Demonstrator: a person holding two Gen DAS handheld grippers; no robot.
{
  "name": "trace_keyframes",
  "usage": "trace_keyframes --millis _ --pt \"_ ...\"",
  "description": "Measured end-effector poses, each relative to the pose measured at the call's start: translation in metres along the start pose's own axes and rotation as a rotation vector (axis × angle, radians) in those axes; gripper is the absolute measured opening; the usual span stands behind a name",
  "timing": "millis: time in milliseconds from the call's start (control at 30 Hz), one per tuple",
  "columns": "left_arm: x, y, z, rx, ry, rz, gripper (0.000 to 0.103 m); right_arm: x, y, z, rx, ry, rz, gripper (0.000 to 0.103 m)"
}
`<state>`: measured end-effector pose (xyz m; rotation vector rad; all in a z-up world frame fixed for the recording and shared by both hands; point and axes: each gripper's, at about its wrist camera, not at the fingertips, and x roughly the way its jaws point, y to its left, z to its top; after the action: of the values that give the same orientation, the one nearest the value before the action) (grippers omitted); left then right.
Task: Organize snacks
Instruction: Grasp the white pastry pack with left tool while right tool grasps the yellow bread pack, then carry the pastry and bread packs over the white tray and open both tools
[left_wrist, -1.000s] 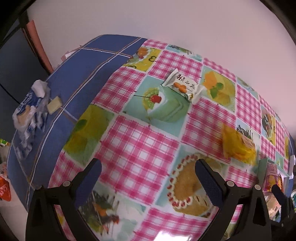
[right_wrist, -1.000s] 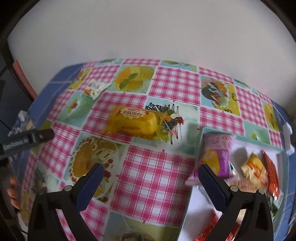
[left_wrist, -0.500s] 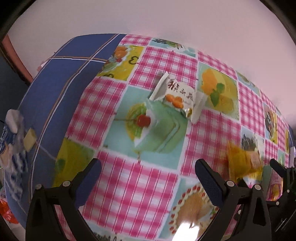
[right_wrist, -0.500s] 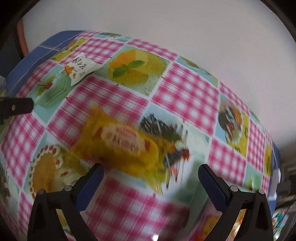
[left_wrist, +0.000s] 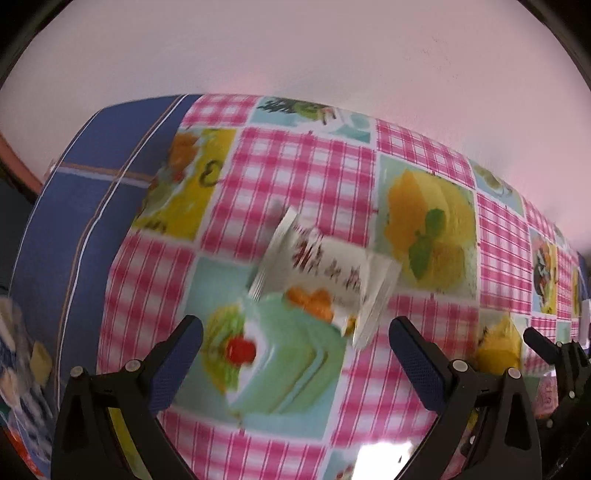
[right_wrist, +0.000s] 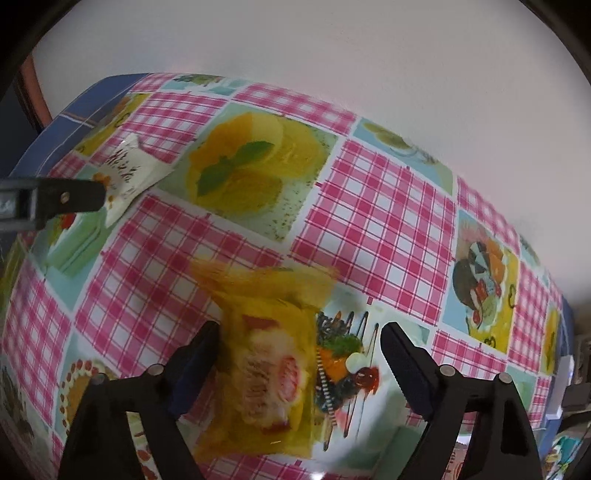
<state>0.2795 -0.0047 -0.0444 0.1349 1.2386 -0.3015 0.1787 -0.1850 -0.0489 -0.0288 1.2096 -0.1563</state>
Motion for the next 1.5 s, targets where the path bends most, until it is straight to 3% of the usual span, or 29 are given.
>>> trace_keyframes --millis 267,333,600,933,1333,1367,1500 --pt "0.025 -0.016 0.023 0.053 0.027 0.022 0.097 0.012 -0.029 0.005 0.093 0.010 0.095 0.062" --pt "0.030 -0.016 0.025 0.041 0.039 0.004 0.080 0.011 -0.034 0.005 0.098 0.010 0.094 0.056" --pt "0.024 -0.021 0.016 0.031 0.019 0.057 0.061 0.003 -0.032 -0.005 0.110 0.005 0.081 0.045" --pt "0.000 -0.020 -0.047 -0.081 0.037 0.044 0.057 -0.028 -0.006 -0.038 0.102 0.015 0.091 0.044" --pt "-0.082 -0.032 -0.155 -0.263 -0.009 -0.059 0.057 -0.103 0.003 -0.112 0.224 -0.022 0.158 0.044" --pt "-0.091 -0.031 -0.147 -0.263 -0.015 -0.062 0.057 -0.109 0.003 -0.121 0.228 -0.027 0.149 0.044" --pt "-0.119 -0.042 -0.166 -0.270 -0.052 -0.070 0.057 -0.125 0.004 -0.140 0.248 -0.047 0.132 0.044"
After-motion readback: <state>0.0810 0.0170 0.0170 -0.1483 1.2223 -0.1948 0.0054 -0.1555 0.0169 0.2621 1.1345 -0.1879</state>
